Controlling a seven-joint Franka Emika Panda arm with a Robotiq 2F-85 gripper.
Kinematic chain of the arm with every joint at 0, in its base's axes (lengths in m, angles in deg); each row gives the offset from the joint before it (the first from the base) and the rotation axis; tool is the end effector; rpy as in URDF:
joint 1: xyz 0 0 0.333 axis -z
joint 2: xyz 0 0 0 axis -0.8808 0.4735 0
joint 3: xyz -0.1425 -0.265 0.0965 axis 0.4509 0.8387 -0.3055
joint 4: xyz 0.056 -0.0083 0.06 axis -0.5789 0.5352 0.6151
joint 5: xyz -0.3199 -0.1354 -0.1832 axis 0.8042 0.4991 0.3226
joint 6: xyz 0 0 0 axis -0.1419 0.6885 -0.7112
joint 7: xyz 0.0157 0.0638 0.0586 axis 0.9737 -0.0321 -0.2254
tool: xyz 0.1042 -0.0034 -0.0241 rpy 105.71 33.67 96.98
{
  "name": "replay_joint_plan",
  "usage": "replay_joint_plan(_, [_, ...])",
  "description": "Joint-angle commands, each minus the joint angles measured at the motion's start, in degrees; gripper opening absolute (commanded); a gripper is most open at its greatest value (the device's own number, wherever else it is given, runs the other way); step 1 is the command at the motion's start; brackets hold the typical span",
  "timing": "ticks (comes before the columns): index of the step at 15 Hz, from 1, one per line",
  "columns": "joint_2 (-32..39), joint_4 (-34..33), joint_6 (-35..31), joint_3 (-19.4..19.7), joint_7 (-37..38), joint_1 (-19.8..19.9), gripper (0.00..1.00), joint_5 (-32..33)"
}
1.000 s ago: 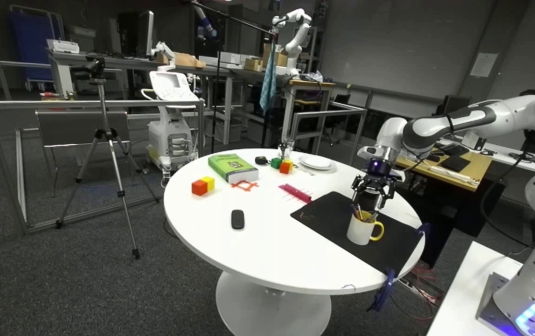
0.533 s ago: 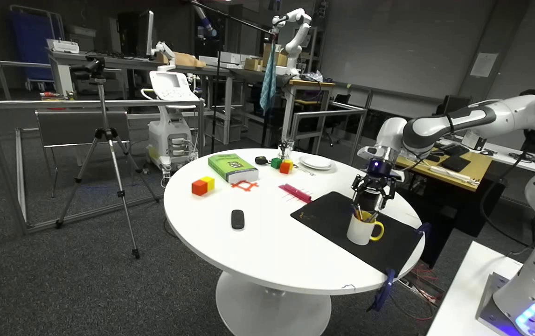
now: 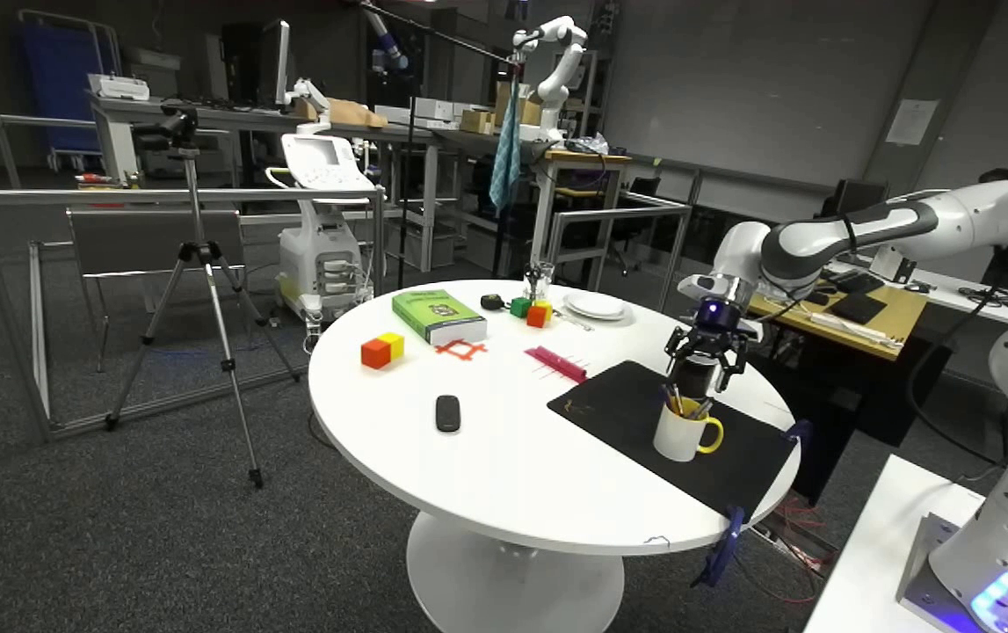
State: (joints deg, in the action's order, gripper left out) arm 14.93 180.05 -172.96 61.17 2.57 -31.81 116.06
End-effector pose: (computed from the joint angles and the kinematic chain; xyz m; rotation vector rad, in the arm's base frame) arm 0.4878 -0.0313 0.2384 -1.8203 -1.7682 -0.4234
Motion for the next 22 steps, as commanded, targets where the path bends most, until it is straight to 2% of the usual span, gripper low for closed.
replay_joint_plan(1, [-0.3, -0.9, 1.4, -0.1, -4.0, -0.1, 1.00, -0.6])
replay_joint_plan(6, [-0.6, -1.6, 1.6, 0.9, -6.9, -2.0, 1.00, -0.9])
replay_joint_plan(13, [-0.5, -2.7, 1.9, 1.6, -7.2, -5.7, 1.00, -0.9])
replay_joint_plan(22, [-0.1, -5.3, 5.0, 5.2, -10.4, -11.9, 1.00, 0.8])
